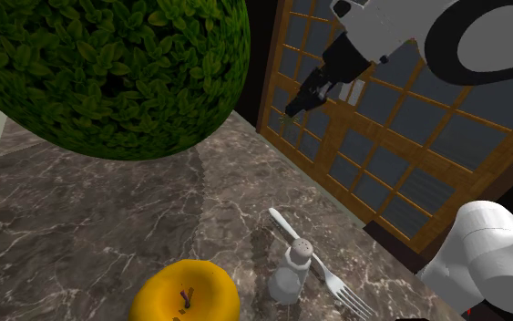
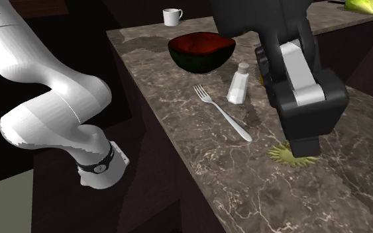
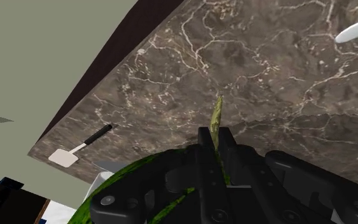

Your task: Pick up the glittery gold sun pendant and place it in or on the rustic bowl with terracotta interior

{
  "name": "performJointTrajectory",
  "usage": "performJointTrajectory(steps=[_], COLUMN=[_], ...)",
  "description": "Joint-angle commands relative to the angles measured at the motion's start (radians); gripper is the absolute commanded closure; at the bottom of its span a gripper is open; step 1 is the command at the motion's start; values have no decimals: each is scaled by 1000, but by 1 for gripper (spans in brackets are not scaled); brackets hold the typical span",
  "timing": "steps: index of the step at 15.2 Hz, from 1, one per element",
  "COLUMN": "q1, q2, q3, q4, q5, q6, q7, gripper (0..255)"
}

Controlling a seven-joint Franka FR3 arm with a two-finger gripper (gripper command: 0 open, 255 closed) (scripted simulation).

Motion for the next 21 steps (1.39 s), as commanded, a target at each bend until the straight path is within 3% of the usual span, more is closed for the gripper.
performJointTrajectory(steps=[1, 8, 21], q1=[-1, -3, 63], q2=[3, 19, -214], q3=[-1, -3, 226], q4=[31, 128, 47], q5=[-1, -4, 42], q6=[-29, -109, -250], q7=[0, 2, 264], gripper=[255, 255, 255])
